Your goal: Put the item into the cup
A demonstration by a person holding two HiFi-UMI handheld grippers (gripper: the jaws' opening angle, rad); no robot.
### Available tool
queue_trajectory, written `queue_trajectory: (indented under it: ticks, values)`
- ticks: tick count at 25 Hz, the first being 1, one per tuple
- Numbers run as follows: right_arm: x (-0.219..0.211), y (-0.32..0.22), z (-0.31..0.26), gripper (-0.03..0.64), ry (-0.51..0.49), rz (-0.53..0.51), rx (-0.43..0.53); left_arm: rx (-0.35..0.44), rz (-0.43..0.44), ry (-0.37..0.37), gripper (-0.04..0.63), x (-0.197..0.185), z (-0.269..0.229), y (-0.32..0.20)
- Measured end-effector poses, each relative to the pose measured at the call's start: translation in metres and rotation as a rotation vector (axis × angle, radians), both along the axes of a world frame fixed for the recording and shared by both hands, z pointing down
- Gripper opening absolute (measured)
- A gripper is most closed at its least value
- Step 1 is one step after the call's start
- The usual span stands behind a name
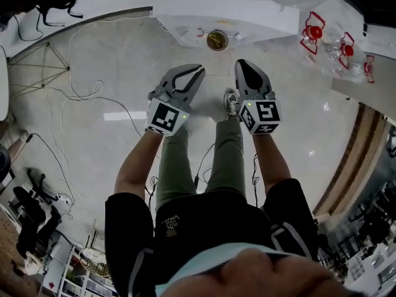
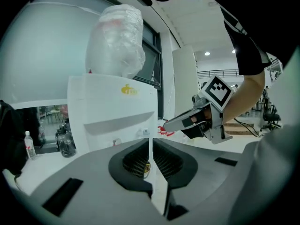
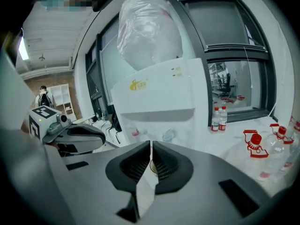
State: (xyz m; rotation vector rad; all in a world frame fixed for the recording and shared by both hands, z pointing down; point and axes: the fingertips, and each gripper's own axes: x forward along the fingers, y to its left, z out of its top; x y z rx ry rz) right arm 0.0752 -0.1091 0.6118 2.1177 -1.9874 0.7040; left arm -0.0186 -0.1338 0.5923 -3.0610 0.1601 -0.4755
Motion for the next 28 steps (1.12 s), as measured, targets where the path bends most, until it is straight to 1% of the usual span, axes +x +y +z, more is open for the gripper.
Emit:
queue_trajectory:
  ticks: [9,14,22,26,28]
  values:
    - [-0.001,0.028,-0.073,0.046,-0.043,0.065,0.058,0.012,-0.019,0.053,0.029,-0.021,-0.077,0.015]
    - [-0.002,0.045,-0.11,0.046,-0.036,0.09,0.084,0.01,-0.04,0.091,0.025,-0.032,-0.123,0.02]
    - [-0.01,0.065,-0.184,0.046,-0.001,0.073,0.119,-0.033,-0.099,0.156,0.02,-0.049,-0.2,0.03]
    - [-0.019,0.076,-0.217,0.046,0.004,0.055,0.131,-0.038,-0.126,0.165,0.02,-0.058,-0.231,0.038]
    - [-0.023,0.081,-0.232,0.046,0.011,0.051,0.129,-0.023,-0.132,0.168,0.02,-0.062,-0.245,0.042]
